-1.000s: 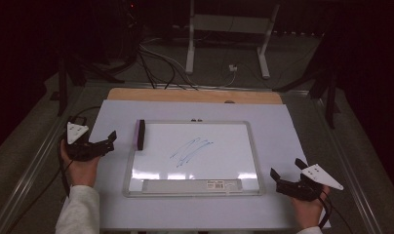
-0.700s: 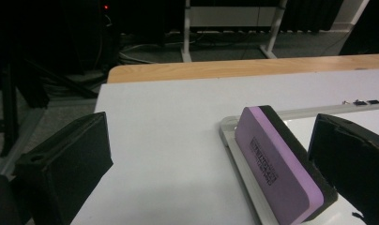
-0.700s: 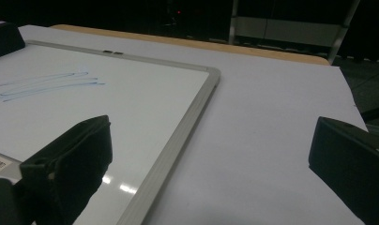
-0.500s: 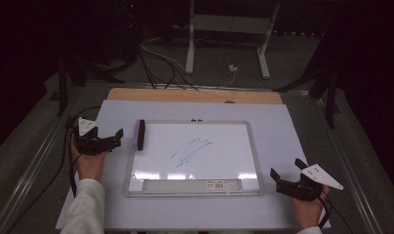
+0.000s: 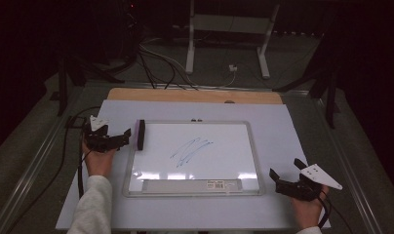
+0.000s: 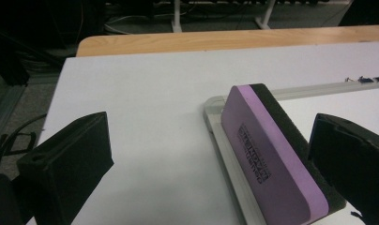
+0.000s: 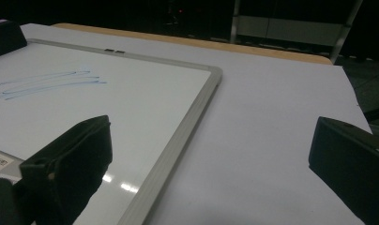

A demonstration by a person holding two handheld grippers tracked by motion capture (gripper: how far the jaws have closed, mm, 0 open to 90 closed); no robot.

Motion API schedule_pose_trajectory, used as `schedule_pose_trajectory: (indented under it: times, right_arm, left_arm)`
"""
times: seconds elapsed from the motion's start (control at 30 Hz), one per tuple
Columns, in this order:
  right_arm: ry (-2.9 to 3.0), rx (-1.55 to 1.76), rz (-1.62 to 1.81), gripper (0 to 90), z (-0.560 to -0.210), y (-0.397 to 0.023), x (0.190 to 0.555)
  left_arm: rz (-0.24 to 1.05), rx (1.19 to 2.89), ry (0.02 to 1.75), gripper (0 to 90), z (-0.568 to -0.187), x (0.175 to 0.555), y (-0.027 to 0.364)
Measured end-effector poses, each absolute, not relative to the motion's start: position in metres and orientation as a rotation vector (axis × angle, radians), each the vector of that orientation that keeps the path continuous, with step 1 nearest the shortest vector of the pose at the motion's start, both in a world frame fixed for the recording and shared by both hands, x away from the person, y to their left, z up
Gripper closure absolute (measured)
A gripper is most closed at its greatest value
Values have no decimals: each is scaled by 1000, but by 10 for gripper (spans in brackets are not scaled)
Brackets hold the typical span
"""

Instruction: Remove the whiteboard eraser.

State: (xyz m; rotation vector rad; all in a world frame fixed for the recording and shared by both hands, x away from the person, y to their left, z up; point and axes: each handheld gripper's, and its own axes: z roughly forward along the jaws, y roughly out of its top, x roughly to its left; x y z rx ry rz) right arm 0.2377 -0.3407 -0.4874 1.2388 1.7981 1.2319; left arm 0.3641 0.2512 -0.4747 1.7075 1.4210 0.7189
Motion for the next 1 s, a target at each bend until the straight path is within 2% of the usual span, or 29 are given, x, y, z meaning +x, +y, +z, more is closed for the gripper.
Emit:
schedule_pose_trajectory:
  times: [0.4,0.47,0.5,0.57,0.7,0.8,1.0]
  right_arm:
    - [1805,1237,1228,2,-488,-340,238]
    - [1804,1235,1227,2,-488,-340,238]
    - [1805,1234,1227,2,-488,-340,238]
    - [1805,1235,1227,3,-488,-340,238]
    - [1807,1237,1226,3,-488,-340,238]
    - [1812,1229,1226,3,-488,-339,238]
    - [1810,1228,1228,3,-488,-339,238]
  left_arm:
    - [612,1762,1435,21,-486,374,236]
    - [609,1776,1463,60,-488,375,234]
    - [601,1789,1469,115,-489,375,234]
    - [560,1787,1460,143,-490,375,235]
    - [502,1796,1426,285,-489,374,233]
    - [448,1784,1423,321,-490,375,230]
    - [389,1780,1407,330,-495,379,219]
